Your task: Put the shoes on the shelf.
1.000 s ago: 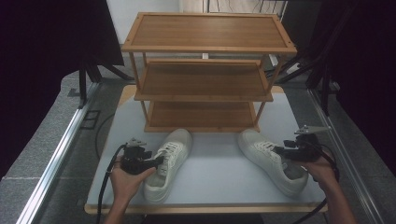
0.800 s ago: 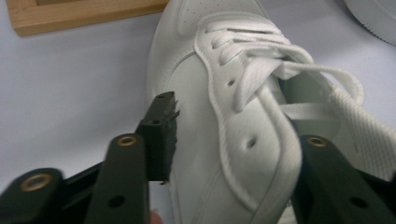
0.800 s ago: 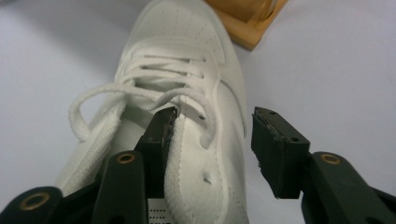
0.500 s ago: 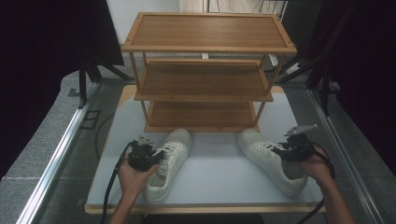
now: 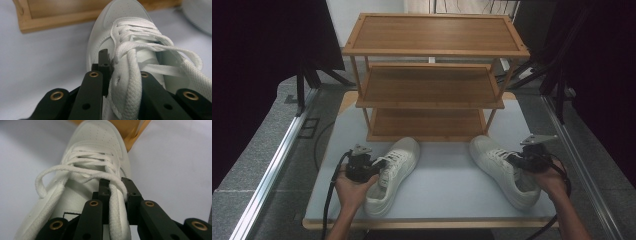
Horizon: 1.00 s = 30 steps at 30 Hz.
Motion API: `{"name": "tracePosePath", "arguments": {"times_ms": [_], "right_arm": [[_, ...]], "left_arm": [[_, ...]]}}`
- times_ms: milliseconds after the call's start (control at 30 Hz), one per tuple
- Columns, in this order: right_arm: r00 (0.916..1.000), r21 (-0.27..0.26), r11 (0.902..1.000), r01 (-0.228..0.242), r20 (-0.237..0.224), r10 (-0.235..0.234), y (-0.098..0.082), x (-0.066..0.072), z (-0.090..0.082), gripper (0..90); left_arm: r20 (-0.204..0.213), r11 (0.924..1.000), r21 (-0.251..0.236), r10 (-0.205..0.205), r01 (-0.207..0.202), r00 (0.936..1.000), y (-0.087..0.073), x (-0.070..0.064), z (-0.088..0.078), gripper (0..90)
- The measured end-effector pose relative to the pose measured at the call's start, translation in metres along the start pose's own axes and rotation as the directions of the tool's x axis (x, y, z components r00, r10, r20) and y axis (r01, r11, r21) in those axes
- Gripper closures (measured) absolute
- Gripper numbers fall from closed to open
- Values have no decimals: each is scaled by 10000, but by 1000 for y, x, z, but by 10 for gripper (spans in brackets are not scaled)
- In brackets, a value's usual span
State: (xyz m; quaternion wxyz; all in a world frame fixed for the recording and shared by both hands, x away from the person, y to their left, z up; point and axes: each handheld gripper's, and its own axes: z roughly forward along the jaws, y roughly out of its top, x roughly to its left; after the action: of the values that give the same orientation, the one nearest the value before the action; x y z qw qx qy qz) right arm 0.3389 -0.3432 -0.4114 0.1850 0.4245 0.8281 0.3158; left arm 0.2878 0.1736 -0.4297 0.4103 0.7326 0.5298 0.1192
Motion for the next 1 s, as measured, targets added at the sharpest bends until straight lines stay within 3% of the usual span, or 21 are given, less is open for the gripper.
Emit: {"name": "tracePosePath", "arguments": {"times_ms": [100,133,167,267,433,467,567,600,633,700,733,767,900,1000], "right_arm": [[9957,-737,9940,-807,-504,771,0,-7,-12,799],[9924,-972,9894,-1074,-700,1009,1,-8,-16,799],[9883,-1213,9834,-1347,-879,1246,2,-9,-21,799],[9770,-1692,9673,-1890,-1310,1680,5,-7,-35,799],[9656,-2407,9468,-2138,-1988,1675,19,4,-59,798],[9656,-2407,9468,-2138,-1988,1675,19,4,-59,798],[9504,-3036,9182,-2546,-2537,1797,29,10,-74,802],[9504,-3036,9182,-2546,-2537,1797,29,10,-74,802],[9400,-3329,9000,-2814,-2841,1888,34,13,-80,804],[9323,-3569,8851,-2988,-3074,1908,38,15,-84,805],[9323,-3569,8851,-2988,-3074,1908,38,15,-84,805],[9292,-3763,8747,-3053,-3186,1872,43,19,-87,805],[9353,-4035,8696,-2848,-3156,1599,54,28,-92,805],[9328,-4149,8624,-2900,-3240,1578,62,33,-93,806]], "left_arm": [[508,9977,-579,-335,364,9981,6,1,-13,827],[508,9977,-579,-335,364,9981,6,1,-13,827],[744,9943,-952,-405,475,9964,11,0,-23,826],[996,9895,-1337,-421,553,9941,19,-3,-37,825],[1354,9813,-1854,-264,515,9904,34,-11,-55,825],[1354,9813,-1854,-264,515,9904,34,-11,-55,824],[1632,9746,-2150,-271,624,9862,42,-14,-63,824],[1716,9724,-2238,-268,655,9848,45,-15,-65,824],[1869,9684,-2387,-269,719,9820,50,-17,-69,824],[1913,9671,-2440,-242,714,9812,53,-18,-71,824],[1932,9654,-2509,-219,710,9809,55,-19,-72,824],[1976,9625,-2621,-170,695,9801,61,-22,-75,824],[2104,9554,-2854,-151,762,9775,70,-25,-79,824],[2227,9511,-2979,-142,819,9748,77,-27,-79,824]]}}
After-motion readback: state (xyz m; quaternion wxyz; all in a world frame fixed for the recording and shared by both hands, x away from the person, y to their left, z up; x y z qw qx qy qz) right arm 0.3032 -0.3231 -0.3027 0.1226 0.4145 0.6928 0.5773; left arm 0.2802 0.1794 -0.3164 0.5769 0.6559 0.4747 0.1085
